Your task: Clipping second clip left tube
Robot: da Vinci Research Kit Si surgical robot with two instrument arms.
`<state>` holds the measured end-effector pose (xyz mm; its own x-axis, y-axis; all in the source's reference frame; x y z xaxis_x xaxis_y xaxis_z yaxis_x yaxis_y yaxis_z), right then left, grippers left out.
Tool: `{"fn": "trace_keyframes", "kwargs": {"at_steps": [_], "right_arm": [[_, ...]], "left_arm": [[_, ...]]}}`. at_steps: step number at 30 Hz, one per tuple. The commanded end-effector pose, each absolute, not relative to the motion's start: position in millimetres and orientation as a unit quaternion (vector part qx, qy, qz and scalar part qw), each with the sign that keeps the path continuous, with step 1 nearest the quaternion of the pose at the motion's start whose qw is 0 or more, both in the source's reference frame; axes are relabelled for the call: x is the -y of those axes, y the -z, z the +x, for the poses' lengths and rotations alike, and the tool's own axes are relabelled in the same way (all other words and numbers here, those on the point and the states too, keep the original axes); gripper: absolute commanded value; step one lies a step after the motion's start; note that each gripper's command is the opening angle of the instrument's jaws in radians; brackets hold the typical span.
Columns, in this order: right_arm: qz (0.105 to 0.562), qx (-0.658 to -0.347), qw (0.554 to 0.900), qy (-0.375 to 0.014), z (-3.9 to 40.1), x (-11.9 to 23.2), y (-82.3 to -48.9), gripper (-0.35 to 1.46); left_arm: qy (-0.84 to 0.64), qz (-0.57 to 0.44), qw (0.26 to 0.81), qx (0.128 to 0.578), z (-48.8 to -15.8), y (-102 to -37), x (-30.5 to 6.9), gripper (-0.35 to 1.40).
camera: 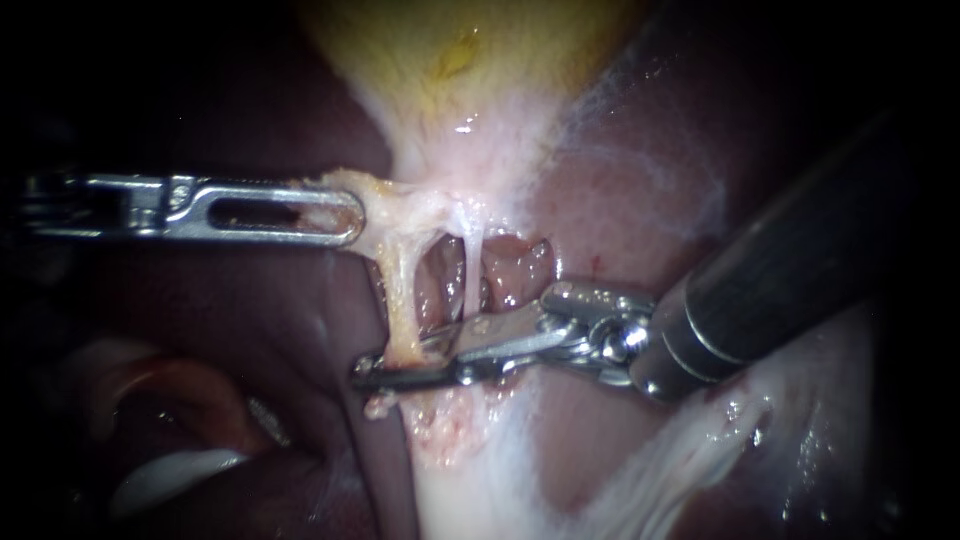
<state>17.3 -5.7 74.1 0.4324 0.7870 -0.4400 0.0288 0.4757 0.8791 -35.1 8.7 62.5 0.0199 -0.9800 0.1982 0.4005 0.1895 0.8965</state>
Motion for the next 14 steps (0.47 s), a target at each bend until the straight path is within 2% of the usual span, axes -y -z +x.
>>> {"fn": "trace_keyframes", "kwargs": {"at_steps": [1, 4, 14], "right_arm": [[0.439, -0.455, 0.73, -0.259, 17.1, 5.7, -74.1, -0.35], [0.437, -0.437, 0.743, -0.256, 16.9, 5.9, -74.1, -0.35], [0.437, -0.437, 0.743, -0.256, 16.8, 5.8, -74.1, -0.35]], "left_arm": [[0.545, 0.33, 0.634, 0.44, -35.1, -62.5, -8.7, -0.35], [0.545, 0.33, 0.634, 0.44, -35.1, -62.5, -8.7, -0.35], [0.544, 0.33, 0.634, 0.44, -35.1, -62.6, -8.8, -0.35]]}}
